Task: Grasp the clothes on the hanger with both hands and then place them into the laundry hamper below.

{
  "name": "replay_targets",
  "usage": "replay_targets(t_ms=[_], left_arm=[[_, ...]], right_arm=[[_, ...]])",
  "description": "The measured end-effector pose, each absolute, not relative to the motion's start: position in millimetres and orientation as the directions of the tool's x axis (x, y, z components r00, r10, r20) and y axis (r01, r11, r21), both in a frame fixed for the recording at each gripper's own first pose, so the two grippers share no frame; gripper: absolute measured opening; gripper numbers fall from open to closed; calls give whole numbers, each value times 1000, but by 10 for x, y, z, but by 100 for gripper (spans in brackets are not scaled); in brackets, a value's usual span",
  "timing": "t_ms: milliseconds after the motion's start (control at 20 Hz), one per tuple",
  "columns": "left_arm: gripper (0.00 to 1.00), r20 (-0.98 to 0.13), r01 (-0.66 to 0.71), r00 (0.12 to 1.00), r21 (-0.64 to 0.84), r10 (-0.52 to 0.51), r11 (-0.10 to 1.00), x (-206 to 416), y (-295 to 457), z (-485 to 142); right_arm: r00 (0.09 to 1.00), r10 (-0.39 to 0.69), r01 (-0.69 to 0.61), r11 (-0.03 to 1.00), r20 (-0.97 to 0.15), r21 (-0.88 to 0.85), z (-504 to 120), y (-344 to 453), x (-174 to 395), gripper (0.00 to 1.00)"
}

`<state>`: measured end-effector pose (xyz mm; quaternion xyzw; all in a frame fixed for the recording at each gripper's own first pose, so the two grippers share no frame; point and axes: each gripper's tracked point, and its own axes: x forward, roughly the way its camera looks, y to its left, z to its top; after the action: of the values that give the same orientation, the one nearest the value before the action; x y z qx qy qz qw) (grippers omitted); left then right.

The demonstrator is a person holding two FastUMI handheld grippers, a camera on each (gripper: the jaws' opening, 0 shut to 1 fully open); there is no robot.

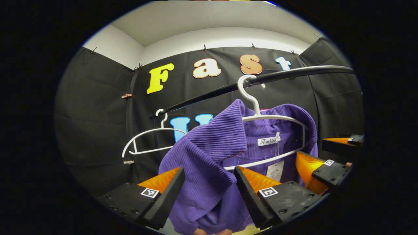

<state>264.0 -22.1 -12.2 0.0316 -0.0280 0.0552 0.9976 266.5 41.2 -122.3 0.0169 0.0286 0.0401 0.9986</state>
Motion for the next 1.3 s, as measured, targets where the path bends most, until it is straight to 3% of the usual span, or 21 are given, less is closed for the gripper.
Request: replay_targets(t_ms=[100,350,400,500,650,750,900,1000,1050,1200,1300], left_arm=[[94,72,-106,992,66,102,992,2584,-301,-68],[92,93,-270,960,44,266,962,2697,129,-36],[85,83,-298,953,52,293,953,2728,204,-66],[68,94,-336,940,70,329,939,2788,337,-80],[47,79,-284,957,48,280,957,2818,275,-96],[36,84,-269,961,40,265,962,2787,284,-70],[18,71,-228,972,90,222,970,2796,281,-97],[16,66,-205,978,89,199,975,2784,272,-92],[16,62,-200,979,80,196,976,2785,282,-97],[16,49,-184,982,29,183,982,2799,268,-110],[16,56,-242,969,41,240,969,2760,373,-58]], right_arm=[[995,90,-88,996,-44,31,-1204,412,2708,98],[997,77,-76,997,-24,30,-1235,454,2854,96],[998,65,-64,997,-19,30,-1261,437,2902,94],[999,20,-19,1000,-35,14,-1383,368,2985,64],[994,-49,49,999,-95,0,-1574,148,3054,19],[998,-25,27,999,-63,44,-1522,128,3018,11],[998,41,-40,999,-44,9,-1472,197,2987,12],[999,38,-38,999,-38,8,-1420,162,2971,10],[999,29,-29,1000,-37,11,-1403,142,2954,5],[1000,0,-1,1000,-28,-13,-1391,117,2932,4],[1000,-16,15,999,-13,-46,-1349,64,2914,5]])
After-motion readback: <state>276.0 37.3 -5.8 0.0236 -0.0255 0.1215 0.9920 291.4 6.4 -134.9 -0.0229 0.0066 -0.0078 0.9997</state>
